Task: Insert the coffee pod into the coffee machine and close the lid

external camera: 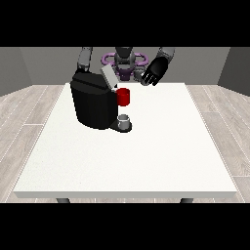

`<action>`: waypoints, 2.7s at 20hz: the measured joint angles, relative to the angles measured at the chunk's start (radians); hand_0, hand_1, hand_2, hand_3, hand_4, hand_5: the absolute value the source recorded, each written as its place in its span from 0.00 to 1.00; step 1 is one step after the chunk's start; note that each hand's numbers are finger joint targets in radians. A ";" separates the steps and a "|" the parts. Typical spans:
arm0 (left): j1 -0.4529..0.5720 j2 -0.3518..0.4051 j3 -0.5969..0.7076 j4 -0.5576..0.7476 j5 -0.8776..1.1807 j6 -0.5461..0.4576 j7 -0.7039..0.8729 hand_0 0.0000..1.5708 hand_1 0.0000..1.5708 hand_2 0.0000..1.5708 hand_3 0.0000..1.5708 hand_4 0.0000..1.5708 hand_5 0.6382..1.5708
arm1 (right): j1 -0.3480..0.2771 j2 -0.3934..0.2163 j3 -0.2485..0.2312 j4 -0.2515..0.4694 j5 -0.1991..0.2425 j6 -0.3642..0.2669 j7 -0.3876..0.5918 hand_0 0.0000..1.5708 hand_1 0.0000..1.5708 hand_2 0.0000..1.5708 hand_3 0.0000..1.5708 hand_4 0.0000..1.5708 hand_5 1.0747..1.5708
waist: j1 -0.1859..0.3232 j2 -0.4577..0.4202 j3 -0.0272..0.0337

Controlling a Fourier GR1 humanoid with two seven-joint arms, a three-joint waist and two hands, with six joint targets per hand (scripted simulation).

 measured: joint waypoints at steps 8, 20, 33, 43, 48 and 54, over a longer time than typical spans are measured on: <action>-0.134 0.025 0.108 0.033 0.059 -0.064 0.083 0.81 0.81 0.82 0.81 0.31 1.00 | -0.018 0.024 0.036 -0.060 -0.002 0.023 0.007 0.00 0.00 0.00 0.00 0.00 1.00 | -0.080 0.011 -0.0001; -0.279 0.091 0.160 0.074 0.052 -0.078 0.119 0.82 0.82 0.84 0.80 0.30 1.00 | -0.080 -0.009 0.022 -0.143 -0.002 0.021 0.020 0.00 0.00 0.00 0.00 0.17 1.00 | -0.159 0.111 -0.0001; -0.341 0.127 0.168 0.112 0.034 -0.090 0.081 0.80 0.80 0.82 0.77 0.27 1.00 | -0.150 -0.021 -0.028 -0.159 -0.018 0.001 0.046 0.00 0.00 0.00 0.00 0.00 1.00 | -0.167 0.203 0.0000; -0.354 0.080 0.160 0.118 0.021 -0.072 0.095 0.74 0.74 0.79 0.76 0.26 1.00 | -0.159 -0.036 -0.056 -0.117 -0.027 0.003 0.010 0.00 0.00 0.00 0.00 0.02 1.00 | -0.159 0.216 0.0001; -0.370 0.098 0.167 0.129 0.015 -0.063 0.078 0.78 0.78 0.80 0.77 0.24 1.00 | -0.174 -0.037 -0.053 -0.123 -0.023 0.001 0.022 0.00 0.00 0.00 0.00 0.00 1.00 | -0.167 0.228 -0.0002; -0.370 0.103 0.169 0.134 0.010 -0.056 0.057 0.77 0.77 0.78 0.75 0.23 1.00 | -0.180 -0.048 -0.066 -0.116 -0.033 0.010 0.043 0.00 0.00 0.00 0.00 0.00 1.00 | -0.162 0.221 -0.0001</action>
